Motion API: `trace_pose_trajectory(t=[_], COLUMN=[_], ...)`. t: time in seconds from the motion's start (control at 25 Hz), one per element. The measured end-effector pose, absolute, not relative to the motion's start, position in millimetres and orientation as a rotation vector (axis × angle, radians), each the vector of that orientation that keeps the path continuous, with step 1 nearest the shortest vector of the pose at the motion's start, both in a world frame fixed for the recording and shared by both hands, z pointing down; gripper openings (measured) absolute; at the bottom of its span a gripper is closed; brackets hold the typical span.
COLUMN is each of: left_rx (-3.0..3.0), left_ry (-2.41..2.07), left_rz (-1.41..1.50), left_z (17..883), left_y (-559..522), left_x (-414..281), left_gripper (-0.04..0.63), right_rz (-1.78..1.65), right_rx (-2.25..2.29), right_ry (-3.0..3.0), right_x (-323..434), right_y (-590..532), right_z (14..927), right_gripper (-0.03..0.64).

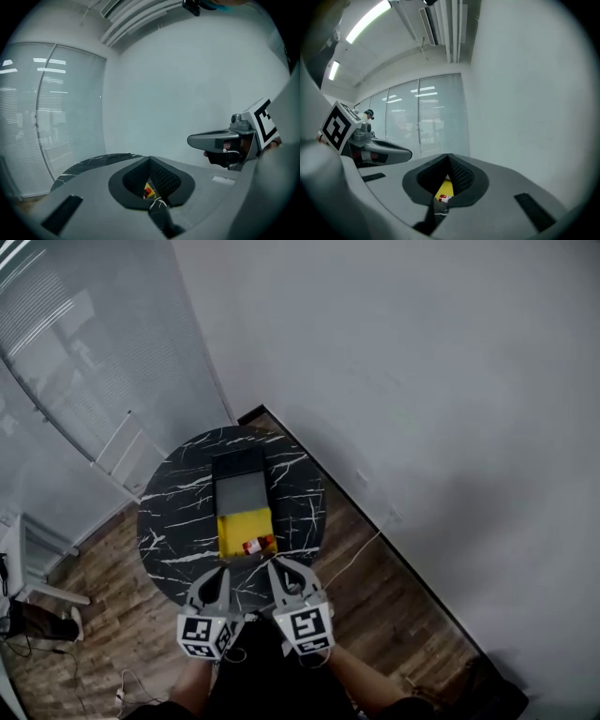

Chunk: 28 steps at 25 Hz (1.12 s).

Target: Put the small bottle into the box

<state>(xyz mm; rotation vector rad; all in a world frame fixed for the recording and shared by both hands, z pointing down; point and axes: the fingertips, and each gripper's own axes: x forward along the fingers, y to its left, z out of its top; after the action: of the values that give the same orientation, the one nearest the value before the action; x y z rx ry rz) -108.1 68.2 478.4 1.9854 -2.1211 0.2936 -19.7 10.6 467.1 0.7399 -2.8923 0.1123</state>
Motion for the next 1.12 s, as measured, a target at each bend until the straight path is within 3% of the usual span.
trace_pose_trajectory(t=[0.48, 1.12], left_rx=[2.079, 2.097], left_ry=[-2.186, -2.193], left_rz=[0.185, 0.094], left_z=[417, 392], left_y=[102, 115], left_x=[-135, -181], left_gripper=[-0.002, -0.002], right_rz=[-0.040, -0.148], right_rx=[0.798, 0.874], right_ry=[-2.948, -2.925], right_x=[-44, -85], right_y=[45, 69], right_z=[394, 368], right_gripper=[-0.005, -0.006])
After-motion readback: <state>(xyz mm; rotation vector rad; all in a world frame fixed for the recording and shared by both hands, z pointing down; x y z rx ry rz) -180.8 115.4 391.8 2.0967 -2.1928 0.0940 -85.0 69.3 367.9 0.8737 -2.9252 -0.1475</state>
